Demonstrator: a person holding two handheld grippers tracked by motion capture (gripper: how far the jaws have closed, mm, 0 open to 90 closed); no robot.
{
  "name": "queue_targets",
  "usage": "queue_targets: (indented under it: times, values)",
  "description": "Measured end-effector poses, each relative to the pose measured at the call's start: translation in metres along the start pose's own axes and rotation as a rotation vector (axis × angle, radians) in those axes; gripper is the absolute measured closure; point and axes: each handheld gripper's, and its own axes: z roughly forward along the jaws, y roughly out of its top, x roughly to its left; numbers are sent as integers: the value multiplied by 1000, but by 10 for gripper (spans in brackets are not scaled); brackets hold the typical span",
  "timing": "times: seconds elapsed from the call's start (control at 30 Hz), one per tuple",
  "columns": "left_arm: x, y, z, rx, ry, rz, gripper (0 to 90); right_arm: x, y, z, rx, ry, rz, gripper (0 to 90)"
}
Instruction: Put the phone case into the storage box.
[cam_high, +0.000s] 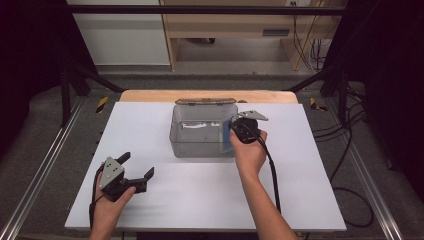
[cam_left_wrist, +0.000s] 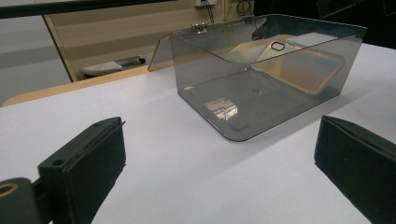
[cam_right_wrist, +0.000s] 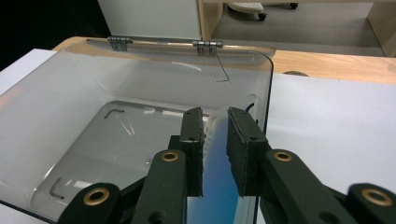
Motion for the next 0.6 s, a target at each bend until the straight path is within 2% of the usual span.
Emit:
queue_targets:
  times: [0.37,0.6]
  values:
    - [0,0,0,-2,0,-1,23,-1,2,-7,-30,10,-7,690]
    - [0,0,0,-2,0,0,23,-5,3,-9,-40,13,-7,534]
